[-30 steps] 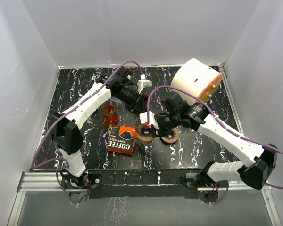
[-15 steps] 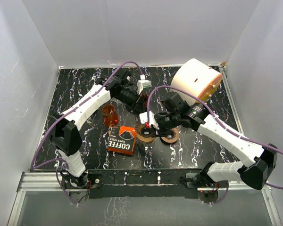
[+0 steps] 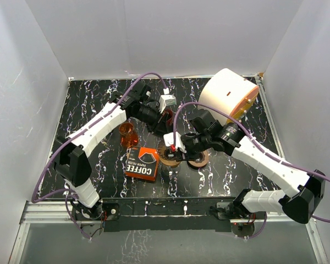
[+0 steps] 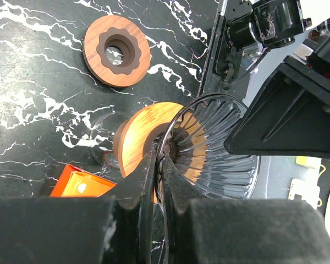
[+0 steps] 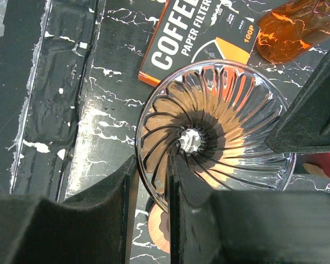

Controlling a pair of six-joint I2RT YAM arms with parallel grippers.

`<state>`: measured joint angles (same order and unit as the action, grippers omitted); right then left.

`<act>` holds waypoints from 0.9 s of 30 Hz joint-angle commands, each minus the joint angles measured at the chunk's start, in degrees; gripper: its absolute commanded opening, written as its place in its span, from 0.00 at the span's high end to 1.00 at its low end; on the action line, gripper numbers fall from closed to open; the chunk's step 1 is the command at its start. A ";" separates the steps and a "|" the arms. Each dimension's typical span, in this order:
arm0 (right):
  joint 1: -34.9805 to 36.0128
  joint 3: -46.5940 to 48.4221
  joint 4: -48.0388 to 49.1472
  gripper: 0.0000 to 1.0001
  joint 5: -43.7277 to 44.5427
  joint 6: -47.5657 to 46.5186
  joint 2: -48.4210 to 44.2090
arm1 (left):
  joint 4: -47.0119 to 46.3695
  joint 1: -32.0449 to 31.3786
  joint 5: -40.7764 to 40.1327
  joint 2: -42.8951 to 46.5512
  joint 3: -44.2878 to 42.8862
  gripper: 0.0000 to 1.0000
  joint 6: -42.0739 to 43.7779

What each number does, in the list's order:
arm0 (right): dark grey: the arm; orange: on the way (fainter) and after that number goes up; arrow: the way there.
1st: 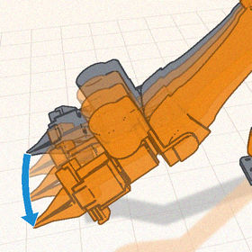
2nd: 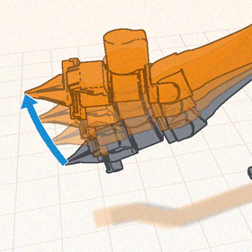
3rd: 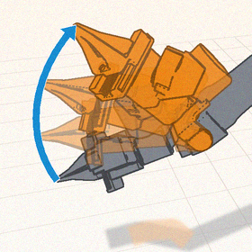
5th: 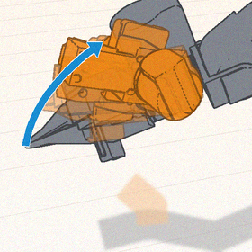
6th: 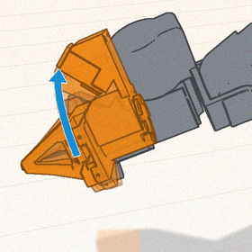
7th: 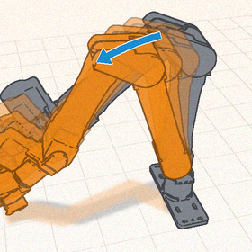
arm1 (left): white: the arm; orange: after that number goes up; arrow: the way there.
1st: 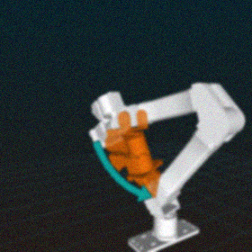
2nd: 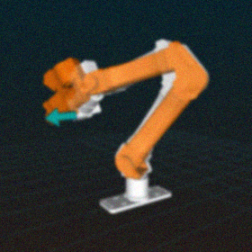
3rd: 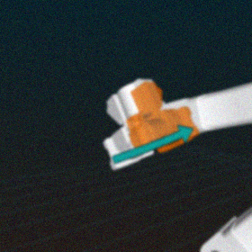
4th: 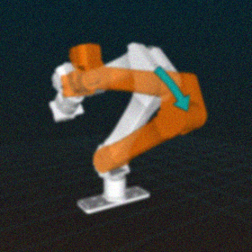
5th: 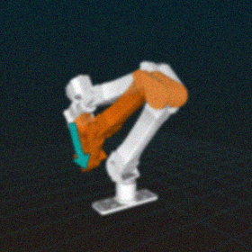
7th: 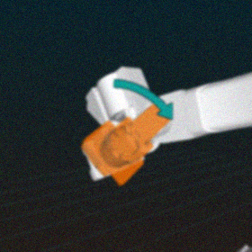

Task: Place the coffee filter in the dripper
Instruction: Place the coffee dripper on the coffee server.

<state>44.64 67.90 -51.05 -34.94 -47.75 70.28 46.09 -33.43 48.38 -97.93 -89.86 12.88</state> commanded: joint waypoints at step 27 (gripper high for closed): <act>-0.24 -4.90 -0.64 0.81 7.30 2.75 3.15 | 4.65 -2.42 -8.35 1.05 10.43 1.00 4.59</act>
<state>44.91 66.11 -48.77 -35.07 -46.52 70.13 39.94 -34.13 46.92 -94.63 -84.49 14.52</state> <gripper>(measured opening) 0.227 0.053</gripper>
